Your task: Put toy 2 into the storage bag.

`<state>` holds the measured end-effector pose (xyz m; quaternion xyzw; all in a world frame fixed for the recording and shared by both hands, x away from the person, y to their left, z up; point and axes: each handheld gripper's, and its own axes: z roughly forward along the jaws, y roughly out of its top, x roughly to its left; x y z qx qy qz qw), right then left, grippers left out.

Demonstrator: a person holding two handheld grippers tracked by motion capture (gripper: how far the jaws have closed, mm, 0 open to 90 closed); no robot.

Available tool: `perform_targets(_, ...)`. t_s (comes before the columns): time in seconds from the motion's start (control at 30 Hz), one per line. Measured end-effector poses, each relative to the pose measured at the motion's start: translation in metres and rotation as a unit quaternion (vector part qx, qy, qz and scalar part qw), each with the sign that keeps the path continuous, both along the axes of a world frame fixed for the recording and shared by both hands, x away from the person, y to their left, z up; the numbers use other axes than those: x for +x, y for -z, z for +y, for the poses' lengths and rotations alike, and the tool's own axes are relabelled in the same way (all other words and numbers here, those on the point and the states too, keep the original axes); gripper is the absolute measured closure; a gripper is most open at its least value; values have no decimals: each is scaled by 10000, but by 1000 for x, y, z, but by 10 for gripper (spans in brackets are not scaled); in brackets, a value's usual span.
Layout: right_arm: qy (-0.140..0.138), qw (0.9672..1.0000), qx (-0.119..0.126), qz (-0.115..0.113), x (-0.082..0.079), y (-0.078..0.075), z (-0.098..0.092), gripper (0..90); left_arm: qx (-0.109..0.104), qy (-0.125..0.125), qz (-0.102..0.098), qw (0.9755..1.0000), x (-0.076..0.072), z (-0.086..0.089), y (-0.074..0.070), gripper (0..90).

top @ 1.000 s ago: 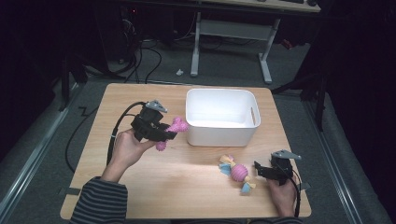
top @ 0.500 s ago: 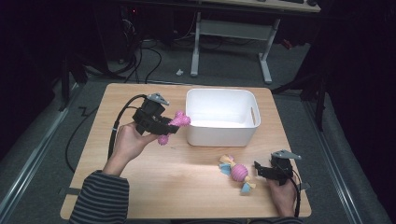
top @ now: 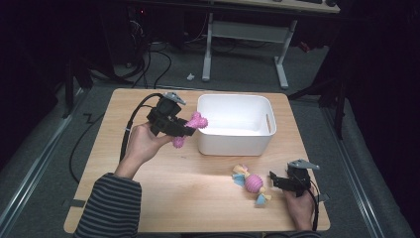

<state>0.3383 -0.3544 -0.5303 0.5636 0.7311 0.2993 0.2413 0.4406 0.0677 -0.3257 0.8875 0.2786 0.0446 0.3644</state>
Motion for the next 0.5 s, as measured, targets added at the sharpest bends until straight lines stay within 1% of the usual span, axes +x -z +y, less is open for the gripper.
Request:
perform_targets(0.23, -2, 10000, 0, -1, 0, 0, 0, 194, 140, 105, 21, 9998, 10, -18, -4, 597)
perform_targets(0.5, 0, 10000, -2, 0, 0, 0, 0, 194, 95, 135, -34, 9999, 17, -29, -9, 596)
